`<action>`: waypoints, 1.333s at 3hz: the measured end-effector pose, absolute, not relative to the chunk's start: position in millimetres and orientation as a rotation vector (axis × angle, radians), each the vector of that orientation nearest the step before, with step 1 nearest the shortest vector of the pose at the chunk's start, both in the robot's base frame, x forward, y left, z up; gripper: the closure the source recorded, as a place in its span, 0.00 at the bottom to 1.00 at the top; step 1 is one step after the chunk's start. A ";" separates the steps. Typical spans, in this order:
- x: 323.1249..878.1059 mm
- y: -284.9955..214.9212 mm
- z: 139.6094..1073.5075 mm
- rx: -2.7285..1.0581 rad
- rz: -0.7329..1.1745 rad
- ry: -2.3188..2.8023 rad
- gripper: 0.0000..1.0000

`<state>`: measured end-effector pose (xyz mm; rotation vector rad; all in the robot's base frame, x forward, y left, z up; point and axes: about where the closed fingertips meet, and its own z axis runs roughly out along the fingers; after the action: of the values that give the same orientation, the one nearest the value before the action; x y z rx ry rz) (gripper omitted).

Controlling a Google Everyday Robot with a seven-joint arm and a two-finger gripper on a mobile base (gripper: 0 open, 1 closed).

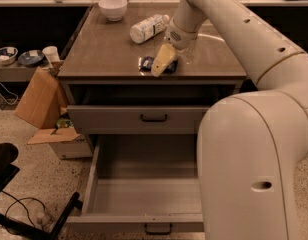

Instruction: Place rxbar blueberry into middle drawer

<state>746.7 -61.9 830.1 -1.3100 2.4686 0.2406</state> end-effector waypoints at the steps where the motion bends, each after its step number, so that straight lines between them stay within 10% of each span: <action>1: 750.6 -66.9 818.1 -1.283 0.144 2.505 0.37; 4: 750.8 -67.6 829.5 -1.279 0.130 2.510 1.00</action>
Offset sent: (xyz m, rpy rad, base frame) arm 0.0092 -0.0217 -0.0204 -0.1618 -0.0406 -0.1130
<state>750.8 -67.6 829.5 -1.2794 2.5105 0.1298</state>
